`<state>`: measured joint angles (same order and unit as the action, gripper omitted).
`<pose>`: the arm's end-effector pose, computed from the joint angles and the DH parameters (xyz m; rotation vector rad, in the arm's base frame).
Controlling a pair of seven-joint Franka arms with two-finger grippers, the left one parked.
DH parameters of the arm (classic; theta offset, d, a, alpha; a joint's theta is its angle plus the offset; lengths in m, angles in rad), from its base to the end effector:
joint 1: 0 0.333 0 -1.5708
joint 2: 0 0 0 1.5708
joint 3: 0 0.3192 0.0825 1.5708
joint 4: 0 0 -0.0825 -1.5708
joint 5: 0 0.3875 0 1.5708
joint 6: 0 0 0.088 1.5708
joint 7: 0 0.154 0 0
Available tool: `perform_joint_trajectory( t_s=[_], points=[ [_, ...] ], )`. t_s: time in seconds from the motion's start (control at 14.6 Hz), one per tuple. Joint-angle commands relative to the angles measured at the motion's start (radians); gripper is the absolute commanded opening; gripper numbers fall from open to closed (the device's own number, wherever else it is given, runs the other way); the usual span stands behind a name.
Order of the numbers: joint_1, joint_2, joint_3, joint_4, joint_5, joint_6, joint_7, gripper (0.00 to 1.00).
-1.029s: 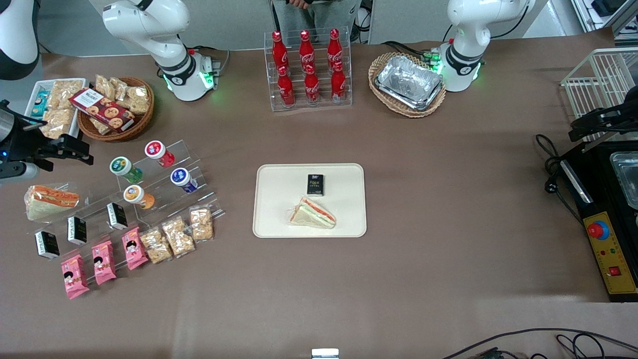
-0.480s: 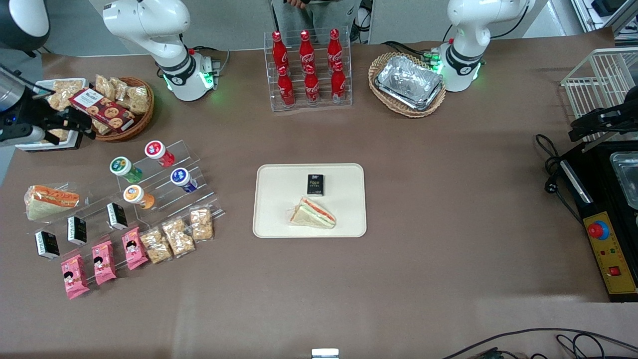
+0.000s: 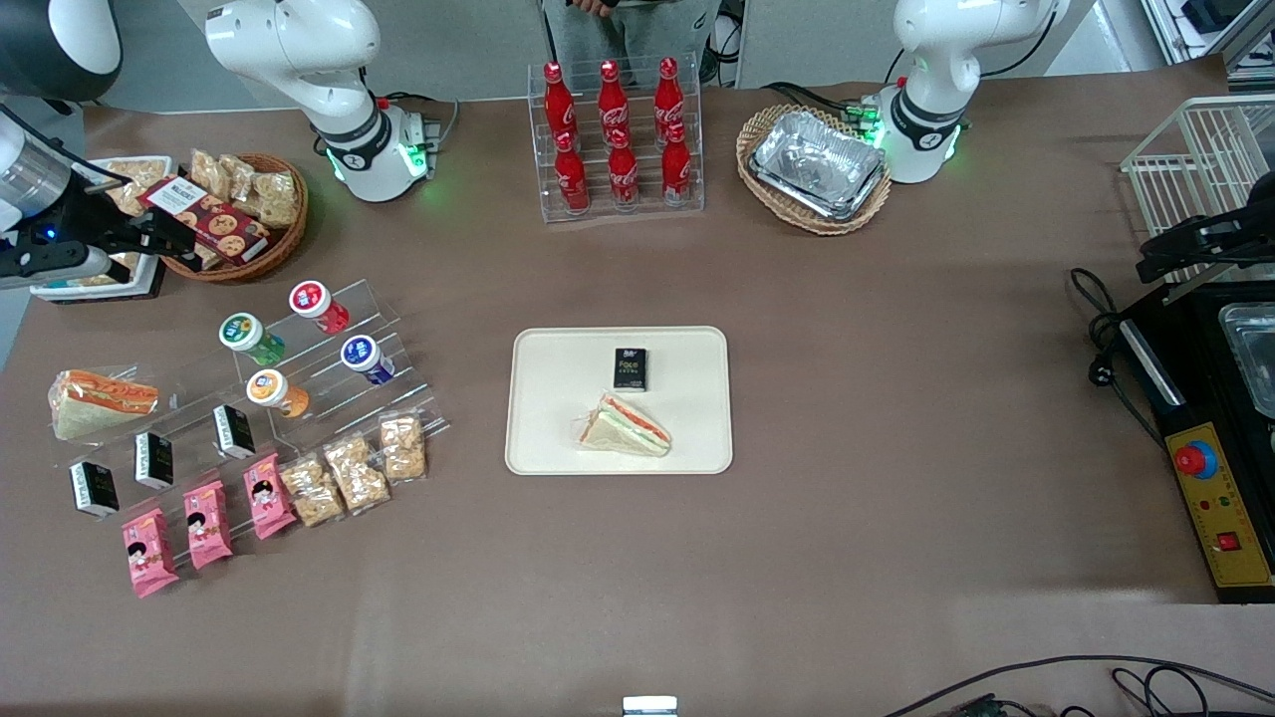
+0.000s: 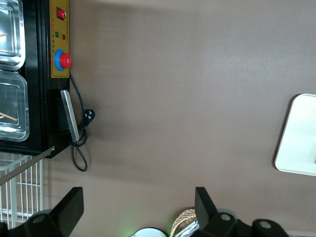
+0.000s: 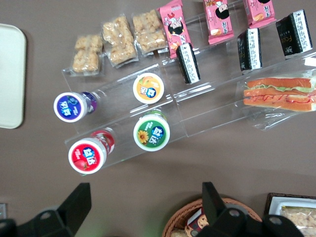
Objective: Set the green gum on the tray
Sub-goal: 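Lower the right gripper around the green gum tub and close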
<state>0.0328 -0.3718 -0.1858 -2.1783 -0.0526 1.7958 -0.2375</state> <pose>0.4374 -0.0796 0.4919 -3.1181 -0.1711 0.0200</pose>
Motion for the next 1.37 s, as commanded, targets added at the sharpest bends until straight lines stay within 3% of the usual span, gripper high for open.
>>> perform_joint_trajectory(
  t_s=[0.0,0.75,1.3],
  points=[
    [0.006,0.028,0.003,-0.050,-0.027,0.074,0.004,1.00],
    [-0.017,0.177,-0.001,-0.210,-0.029,0.390,0.012,1.00],
    [-0.016,0.206,-0.001,-0.227,-0.029,0.444,0.012,0.99]
  ],
)
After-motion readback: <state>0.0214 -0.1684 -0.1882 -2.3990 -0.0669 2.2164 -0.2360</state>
